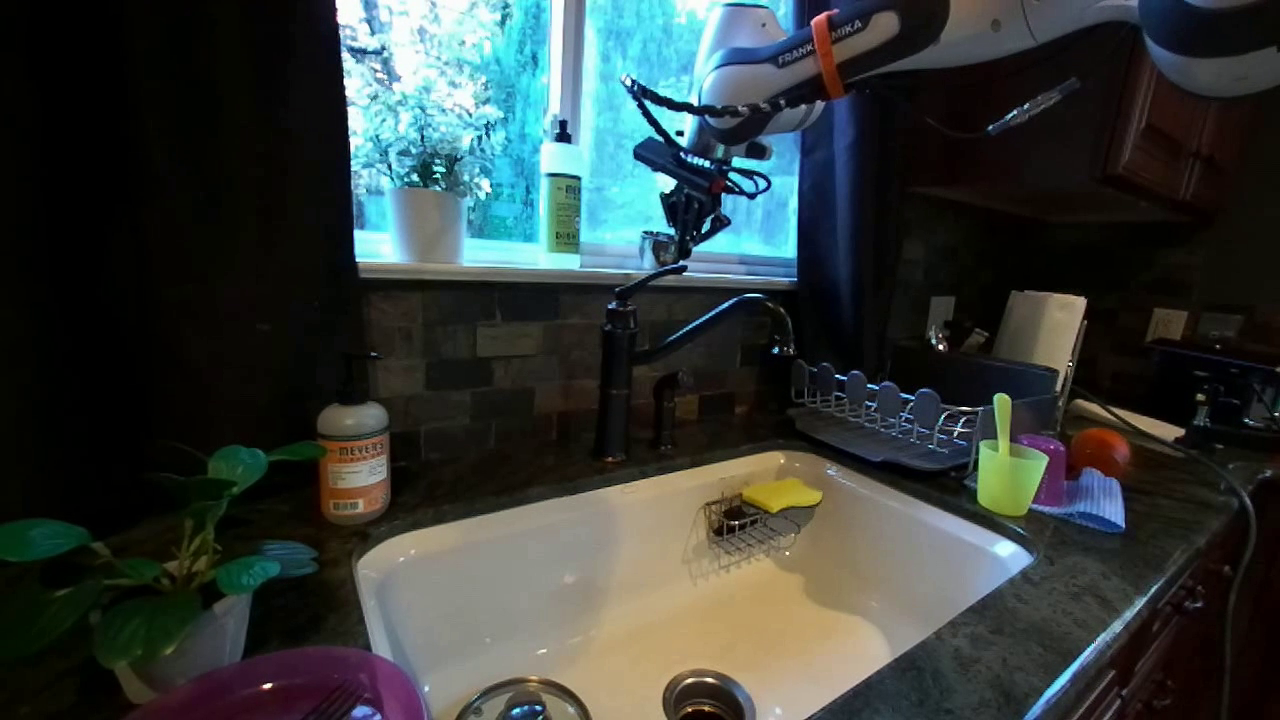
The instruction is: Put the silver bowl on the windowsill
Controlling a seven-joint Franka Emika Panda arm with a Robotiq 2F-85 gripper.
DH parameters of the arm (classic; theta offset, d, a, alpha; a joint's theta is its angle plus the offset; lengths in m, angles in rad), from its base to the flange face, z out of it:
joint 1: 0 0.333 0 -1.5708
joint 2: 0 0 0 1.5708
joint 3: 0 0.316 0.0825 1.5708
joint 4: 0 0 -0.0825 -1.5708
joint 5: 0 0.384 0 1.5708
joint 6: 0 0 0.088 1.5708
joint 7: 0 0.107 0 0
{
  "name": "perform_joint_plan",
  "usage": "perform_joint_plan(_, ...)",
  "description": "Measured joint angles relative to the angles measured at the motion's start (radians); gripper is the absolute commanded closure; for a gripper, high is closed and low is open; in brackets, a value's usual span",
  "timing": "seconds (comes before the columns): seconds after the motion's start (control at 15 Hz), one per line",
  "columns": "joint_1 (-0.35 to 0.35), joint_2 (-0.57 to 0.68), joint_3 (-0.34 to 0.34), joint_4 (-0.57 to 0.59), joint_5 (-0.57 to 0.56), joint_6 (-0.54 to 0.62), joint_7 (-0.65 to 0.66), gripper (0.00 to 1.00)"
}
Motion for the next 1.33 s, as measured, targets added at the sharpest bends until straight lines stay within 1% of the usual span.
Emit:
perform_joint_plan(0.07,0.001,0.003,-0.002,0.004,0.000,0.000,0.000,0.61)
perform_joint_plan(0.6,0.000,0.011,-0.002,0.033,-0.001,0.002,0.000,0.01)
perform_joint_plan(0.8,0.003,-0.005,0.003,0.033,-0.003,-0.003,-0.015,0.00)
perform_joint_plan(0.93,0.015,-0.060,0.007,0.009,-0.013,-0.019,-0.058,0.00)
perform_joint_plan(1.07,0.018,-0.151,0.021,-0.041,-0.010,-0.062,-0.154,0.00)
perform_joint_plan(1.33,0.016,-0.366,0.055,-0.153,0.014,-0.226,-0.386,0.00)
